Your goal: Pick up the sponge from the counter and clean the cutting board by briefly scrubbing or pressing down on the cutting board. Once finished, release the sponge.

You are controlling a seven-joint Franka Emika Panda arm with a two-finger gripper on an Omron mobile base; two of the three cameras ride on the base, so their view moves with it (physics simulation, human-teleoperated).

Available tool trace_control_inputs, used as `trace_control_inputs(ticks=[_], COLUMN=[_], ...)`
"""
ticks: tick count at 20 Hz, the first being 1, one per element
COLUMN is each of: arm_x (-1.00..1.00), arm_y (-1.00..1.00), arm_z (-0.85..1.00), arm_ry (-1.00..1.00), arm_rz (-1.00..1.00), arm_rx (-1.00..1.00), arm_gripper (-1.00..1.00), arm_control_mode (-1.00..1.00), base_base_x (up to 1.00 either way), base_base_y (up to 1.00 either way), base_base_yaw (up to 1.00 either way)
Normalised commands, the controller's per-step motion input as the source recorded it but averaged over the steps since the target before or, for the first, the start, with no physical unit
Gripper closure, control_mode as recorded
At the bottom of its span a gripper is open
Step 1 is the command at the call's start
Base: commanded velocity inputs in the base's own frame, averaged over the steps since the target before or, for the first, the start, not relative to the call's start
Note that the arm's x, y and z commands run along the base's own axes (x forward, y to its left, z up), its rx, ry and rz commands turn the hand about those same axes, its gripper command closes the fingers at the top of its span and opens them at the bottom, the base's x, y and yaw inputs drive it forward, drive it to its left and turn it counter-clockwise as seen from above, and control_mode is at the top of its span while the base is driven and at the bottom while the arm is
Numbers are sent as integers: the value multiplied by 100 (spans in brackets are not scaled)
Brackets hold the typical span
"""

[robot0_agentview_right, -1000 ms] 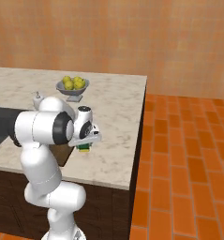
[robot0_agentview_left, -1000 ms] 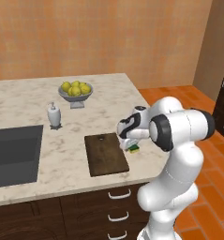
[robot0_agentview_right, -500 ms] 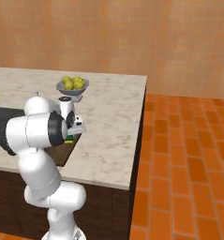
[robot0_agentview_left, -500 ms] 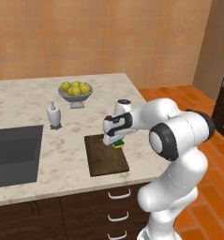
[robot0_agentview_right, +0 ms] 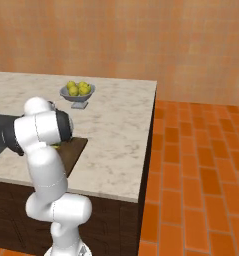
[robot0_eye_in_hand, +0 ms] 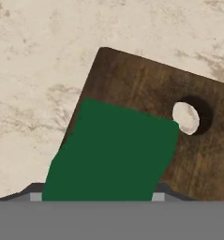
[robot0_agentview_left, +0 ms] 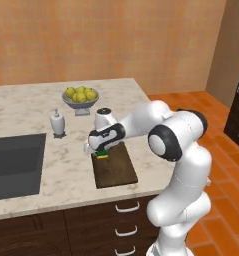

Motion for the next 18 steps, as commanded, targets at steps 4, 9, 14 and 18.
trace_control_inputs(ticks=[4, 9, 14, 18], arm_x=[21, 31, 9, 2], arm_y=[41, 7, 0, -3], arm_z=[-1, -11, -30, -31], arm_ry=[-1, 0, 0, 0], arm_rz=[-17, -8, 0, 0], arm_rx=[-4, -6, -11, -5], arm_gripper=[100, 100, 100, 100], arm_control_mode=[-100, -100, -100, -100], base_base_x=[0, 0, 0, 0], base_base_y=[0, 0, 0, 0], base_base_yaw=[0, 0, 0, 0])
